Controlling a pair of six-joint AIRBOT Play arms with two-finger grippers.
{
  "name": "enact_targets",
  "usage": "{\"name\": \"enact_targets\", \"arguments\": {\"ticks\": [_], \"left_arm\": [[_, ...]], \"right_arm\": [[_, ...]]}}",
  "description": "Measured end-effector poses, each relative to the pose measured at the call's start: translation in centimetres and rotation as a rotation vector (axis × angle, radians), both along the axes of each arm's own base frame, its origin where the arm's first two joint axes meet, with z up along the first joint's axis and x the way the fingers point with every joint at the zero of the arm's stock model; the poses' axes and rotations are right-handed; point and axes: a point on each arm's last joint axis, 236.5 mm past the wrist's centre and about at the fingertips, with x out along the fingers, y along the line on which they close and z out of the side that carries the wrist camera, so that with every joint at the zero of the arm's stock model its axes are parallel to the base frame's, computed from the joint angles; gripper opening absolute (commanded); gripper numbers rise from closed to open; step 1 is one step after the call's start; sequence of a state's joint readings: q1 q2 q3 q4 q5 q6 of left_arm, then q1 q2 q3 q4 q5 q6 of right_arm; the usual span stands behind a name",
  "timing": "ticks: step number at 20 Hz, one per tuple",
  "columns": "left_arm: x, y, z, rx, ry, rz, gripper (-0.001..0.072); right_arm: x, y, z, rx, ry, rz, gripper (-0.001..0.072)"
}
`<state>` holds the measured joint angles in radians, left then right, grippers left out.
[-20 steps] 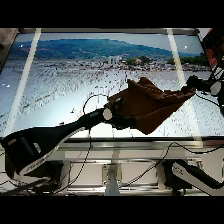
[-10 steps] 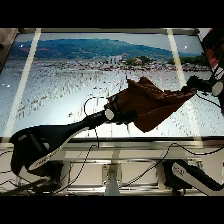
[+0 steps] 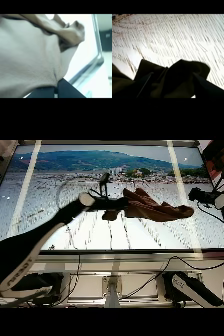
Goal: Fold the clothes and pants, and hang the long-sleeved shirts on hangers.
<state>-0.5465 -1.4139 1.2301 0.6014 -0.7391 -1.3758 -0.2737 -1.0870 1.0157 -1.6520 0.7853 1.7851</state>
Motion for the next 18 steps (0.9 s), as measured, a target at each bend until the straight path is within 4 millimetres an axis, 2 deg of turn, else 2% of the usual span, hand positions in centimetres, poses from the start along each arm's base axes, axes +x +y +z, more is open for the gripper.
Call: {"name": "enact_targets", "arguments": {"ticks": [2,3,4,5,6,9,12,14,17,18], "left_arm": [[-1.4,4.4,2.1,0.07,-0.012,-0.064,0.0016],[-2.4,6.6,2.4,0.121,-0.005,-0.092,0.0016],[-3.3,8.7,2.0,0.189,0.017,-0.114,0.0017],[-4.2,10.7,1.3,0.263,0.042,-0.128,0.0017],[-5.0,12.8,0.4,0.346,0.07,-0.142,0.0017],[-6.8,17.5,-3.2,0.534,0.179,-0.149,0.0018],[-8.8,19.8,-6.6,0.631,0.3,-0.176,0.0018],[-10.1,20.5,-8.4,0.668,0.367,-0.203,0.0018],[-11.0,21.1,-10.1,0.701,0.427,-0.224,0.0018],[-11.2,21.2,-10.4,0.707,0.438,-0.227,0.0018]], "right_arm": [[-0.2,0.0,-0.1,0.003,0.009,-0.001,0.0551],[-0.5,0.1,-0.3,0.006,0.023,-0.002,0.0548],[-0.8,0.2,-0.5,0.008,0.038,-0.001,0.0487],[-1.1,0.2,-0.8,0.006,0.062,0.008,0.0379],[-1.5,0.5,-1.2,0.003,0.088,0.028,0.0328],[-2.6,2.2,-2.5,0.013,0.169,0.149,0.0313],[-2.9,5.5,-4.4,0.071,0.223,0.327,0.0314],[-3.2,8.4,-6.2,0.105,0.28,0.484,0.0326],[-4.0,12.8,-9.0,0.095,0.366,0.773,0.0391],[-4.0,14.0,-9.7,0.08,0.38,0.852,0.0391]]}}
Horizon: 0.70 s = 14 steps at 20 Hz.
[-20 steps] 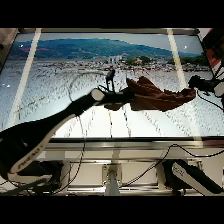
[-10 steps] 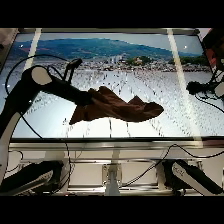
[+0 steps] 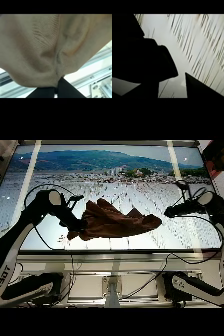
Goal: Fold the clothes and pants, and hang the long-sleeved shirts on hangers.
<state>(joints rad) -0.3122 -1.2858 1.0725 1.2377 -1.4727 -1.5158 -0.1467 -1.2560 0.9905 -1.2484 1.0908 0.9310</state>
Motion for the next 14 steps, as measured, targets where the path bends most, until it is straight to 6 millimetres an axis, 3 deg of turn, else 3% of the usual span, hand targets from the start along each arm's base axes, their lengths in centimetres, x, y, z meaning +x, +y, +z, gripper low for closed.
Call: {"name": "enact_targets", "arguments": {"ticks": [3,11,12,14], "left_arm": [[-0.3,0.2,-0.5,0.013,0.018,-0.001,0.0018],[-0.4,0.4,-0.8,0.02,0.028,-0.002,0.0018],[-0.4,0.4,-0.8,0.02,0.028,-0.002,0.0018],[-0.4,0.4,-0.8,0.02,0.027,-0.002,0.0018]], "right_arm": [[0.0,1.8,-2.4,-0.03,0.034,0.149,0.0391],[-0.6,1.9,-7.1,-0.07,0.152,0.244,0.0374],[-0.8,2.1,-7.3,-0.063,0.164,0.244,0.033],[-1.6,2.7,-7.7,-0.034,0.203,0.246,0.0135]]}}
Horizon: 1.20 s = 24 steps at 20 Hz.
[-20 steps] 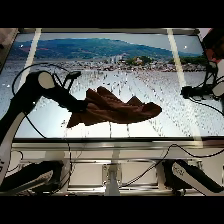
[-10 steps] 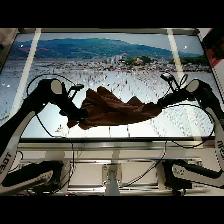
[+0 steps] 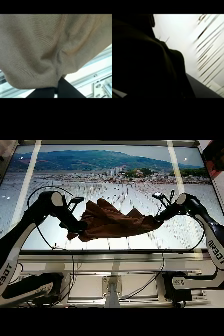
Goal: Fold the clothes and pants, and hang the long-sleeved shirts on hangers.
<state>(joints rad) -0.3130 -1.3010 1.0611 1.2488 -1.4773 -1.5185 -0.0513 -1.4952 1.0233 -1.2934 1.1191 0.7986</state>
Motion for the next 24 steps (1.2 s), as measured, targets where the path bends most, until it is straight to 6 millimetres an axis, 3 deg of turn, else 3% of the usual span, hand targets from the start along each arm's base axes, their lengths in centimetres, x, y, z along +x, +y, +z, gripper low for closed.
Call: {"name": "enact_targets", "arguments": {"ticks": [1,2,5,7,10,12,14,17,21,24], "left_arm": [[0.0,0.0,0.0,0.0,-0.001,0.0,0.0018],[0.1,0.0,0.0,-0.001,-0.005,0.002,0.0019],[0.7,-0.2,-0.1,-0.006,-0.028,0.009,0.0018],[1.6,-0.4,-0.2,-0.016,-0.065,0.018,0.0018],[3.4,-0.4,0.6,-0.032,-0.131,0.027,0.0018],[5.1,-0.1,2.2,-0.049,-0.197,0.046,0.0018],[7.3,0.8,5.2,-0.071,-0.295,0.079,0.0018],[11.1,3.0,11.9,-0.106,-0.528,0.132,0.0019],[14.2,6.0,22.2,-0.131,-0.912,0.176,0.0018],[13.9,7.4,29.2,-0.145,-1.153,0.205,0.0018]], "right_arm": [[-0.4,0.3,0.0,0.015,0.02,-0.002,0.0036],[-0.7,0.7,0.0,0.029,0.037,-0.005,0.0017],[-1.0,1.7,0.5,0.076,0.055,-0.023,0.0017],[-0.1,2.8,2.0,0.125,0.024,-0.046,0.0017],[2.8,4.3,6.3,0.202,-0.102,-0.094,0.0017],[5.8,4.6,10.8,0.243,-0.252,-0.17,0.0018],[8.0,4.6,15.8,0.283,-0.412,-0.242,0.0017],[9.0,4.4,23.7,0.341,-0.63,-0.316,0.0017],[6.3,4.3,33.7,0.408,-0.88,-0.344,0.0017],[2.2,4.4,40.6,0.451,-1.056,-0.333,0.0017]]}}
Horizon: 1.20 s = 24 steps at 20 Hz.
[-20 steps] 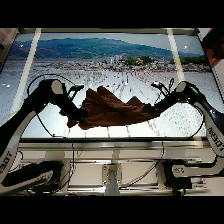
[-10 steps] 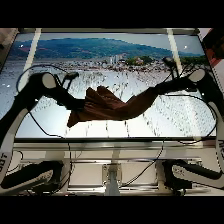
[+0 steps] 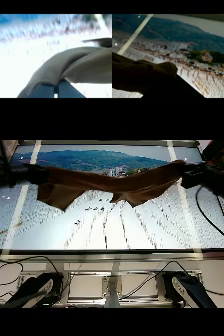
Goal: Fold the clothes and pants, and hang the long-sleeved shirts on hangers.
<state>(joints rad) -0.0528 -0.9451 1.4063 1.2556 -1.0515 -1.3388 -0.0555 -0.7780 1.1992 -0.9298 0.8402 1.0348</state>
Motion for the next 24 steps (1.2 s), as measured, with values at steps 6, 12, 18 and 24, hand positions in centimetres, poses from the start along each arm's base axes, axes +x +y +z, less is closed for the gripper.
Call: {"name": "enact_targets", "arguments": {"ticks": [6,12,18,24], "left_arm": [[-5.5,0.3,9.2,-0.045,-0.273,0.005,0.0018],[-10.8,-0.6,13.6,-0.144,-0.393,-0.013,0.0018],[-5.0,-1.2,1.0,-0.204,-0.021,0.03,0.0018],[3.4,-2.7,-18.6,-0.361,0.414,0.149,0.0018]], "right_arm": [[-10.2,0.4,10.3,0.057,-0.281,-0.018,0.0017],[-15.1,0.4,12.7,0.124,-0.314,-0.036,0.0017],[-5.1,0.3,0.5,0.109,0.183,-0.04,0.0018],[7.0,0.0,-17.2,0.198,0.649,-0.085,0.0018]]}}
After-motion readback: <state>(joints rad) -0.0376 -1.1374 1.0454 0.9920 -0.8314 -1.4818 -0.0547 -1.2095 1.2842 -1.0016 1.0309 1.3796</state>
